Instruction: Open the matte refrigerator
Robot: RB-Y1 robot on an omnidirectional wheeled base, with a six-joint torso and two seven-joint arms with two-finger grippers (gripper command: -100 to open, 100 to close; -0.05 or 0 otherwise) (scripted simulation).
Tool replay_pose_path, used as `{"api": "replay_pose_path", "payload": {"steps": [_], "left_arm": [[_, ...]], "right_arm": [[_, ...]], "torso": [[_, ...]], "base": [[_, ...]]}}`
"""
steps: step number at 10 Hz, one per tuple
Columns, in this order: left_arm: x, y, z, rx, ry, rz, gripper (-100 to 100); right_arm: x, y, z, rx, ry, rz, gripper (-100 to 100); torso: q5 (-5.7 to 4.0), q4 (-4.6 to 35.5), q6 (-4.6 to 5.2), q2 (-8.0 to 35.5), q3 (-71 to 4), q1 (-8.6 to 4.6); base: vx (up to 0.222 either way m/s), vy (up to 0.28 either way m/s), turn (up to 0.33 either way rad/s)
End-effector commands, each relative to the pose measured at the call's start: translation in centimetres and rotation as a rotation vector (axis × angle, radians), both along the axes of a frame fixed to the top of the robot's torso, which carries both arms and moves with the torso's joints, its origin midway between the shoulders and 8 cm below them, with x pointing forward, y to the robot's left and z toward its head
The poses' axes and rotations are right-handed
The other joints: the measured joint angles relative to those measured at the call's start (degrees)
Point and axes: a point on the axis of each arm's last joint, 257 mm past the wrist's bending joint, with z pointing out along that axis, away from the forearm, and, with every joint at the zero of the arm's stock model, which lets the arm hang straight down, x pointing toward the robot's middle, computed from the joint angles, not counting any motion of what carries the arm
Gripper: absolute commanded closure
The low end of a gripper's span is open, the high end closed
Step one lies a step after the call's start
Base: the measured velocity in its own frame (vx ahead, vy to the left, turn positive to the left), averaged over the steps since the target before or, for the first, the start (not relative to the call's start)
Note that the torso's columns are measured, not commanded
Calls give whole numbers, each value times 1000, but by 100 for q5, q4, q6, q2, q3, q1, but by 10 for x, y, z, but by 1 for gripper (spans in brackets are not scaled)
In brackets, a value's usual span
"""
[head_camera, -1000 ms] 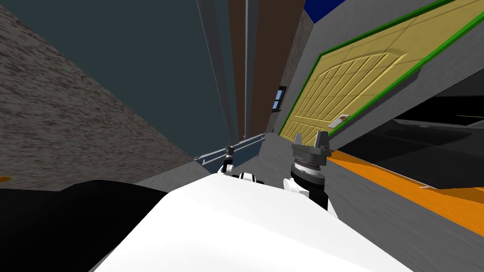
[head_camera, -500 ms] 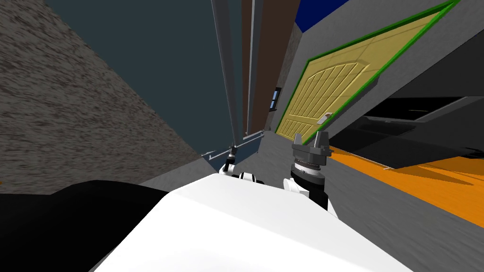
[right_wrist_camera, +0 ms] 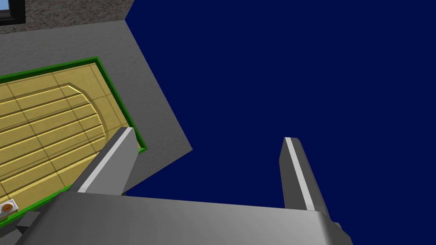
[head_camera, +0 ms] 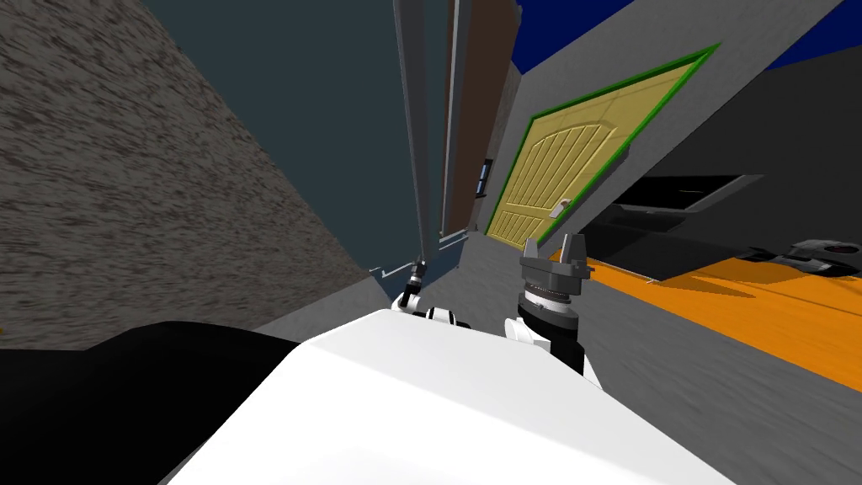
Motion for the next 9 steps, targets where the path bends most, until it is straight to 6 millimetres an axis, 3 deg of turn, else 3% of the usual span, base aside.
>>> {"api": "replay_pose_path", "payload": {"steps": [1,8,9], "left_arm": [[-1,-22,4,-4,-10,-60,100],[-16,-80,11,-9,-23,-247,100],[-14,-70,5,-5,-10,-221,100]], "right_arm": [[0,0,0,0,0,0,0],[0,0,0,0,0,0,0],[0,0,0,0,0,0,0]], "torso": [[6,-4,-8,7,8,12],[0,11,-8,35,23,-8],[0,13,1,46,30,-13]], "base": [[-141,140,-127],[-177,148,-139],[-110,79,-46]]}}
